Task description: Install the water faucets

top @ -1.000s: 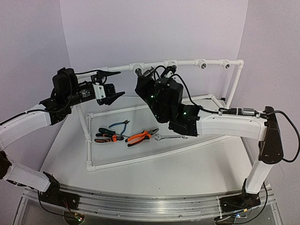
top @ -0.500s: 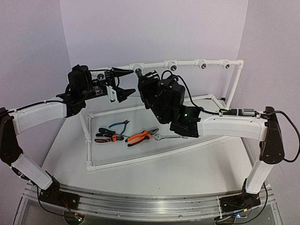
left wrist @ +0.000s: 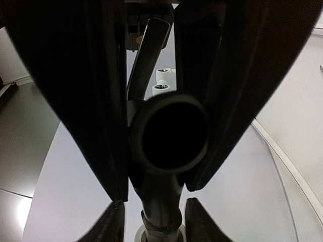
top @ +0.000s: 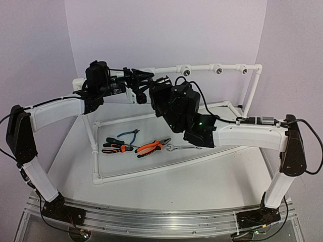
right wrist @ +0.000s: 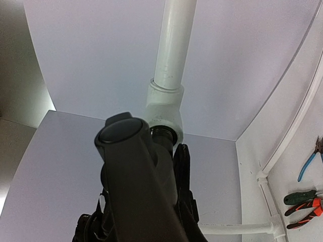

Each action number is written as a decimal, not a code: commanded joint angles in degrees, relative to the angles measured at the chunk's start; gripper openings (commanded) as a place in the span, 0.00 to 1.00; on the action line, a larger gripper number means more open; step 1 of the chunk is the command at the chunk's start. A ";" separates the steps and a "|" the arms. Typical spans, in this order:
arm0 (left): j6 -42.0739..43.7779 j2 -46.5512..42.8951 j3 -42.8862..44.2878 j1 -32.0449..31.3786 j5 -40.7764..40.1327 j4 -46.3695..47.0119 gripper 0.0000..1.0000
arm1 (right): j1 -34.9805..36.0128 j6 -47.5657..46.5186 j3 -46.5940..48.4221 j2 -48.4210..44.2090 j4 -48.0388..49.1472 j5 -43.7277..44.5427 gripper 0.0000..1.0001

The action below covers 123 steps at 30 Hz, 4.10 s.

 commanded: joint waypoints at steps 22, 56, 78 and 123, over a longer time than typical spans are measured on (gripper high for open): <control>2.94 -0.21 3.61 0.19 1.22 -7.78 0.00 | -0.73 -20.72 -5.26 -15.79 -13.71 -14.91 0.71; 3.18 0.09 6.03 0.20 3.17 -14.31 0.00 | 0.66 -153.26 12.99 -7.42 -28.77 -6.44 0.73; 2.74 0.10 6.71 0.43 5.11 -14.91 0.00 | -4.33 -165.64 7.08 -3.31 -17.42 -4.16 0.45; -20.10 -19.94 -5.71 2.39 -11.57 -24.52 0.84 | -3.04 -55.77 -1.07 -3.65 -10.03 0.68 0.00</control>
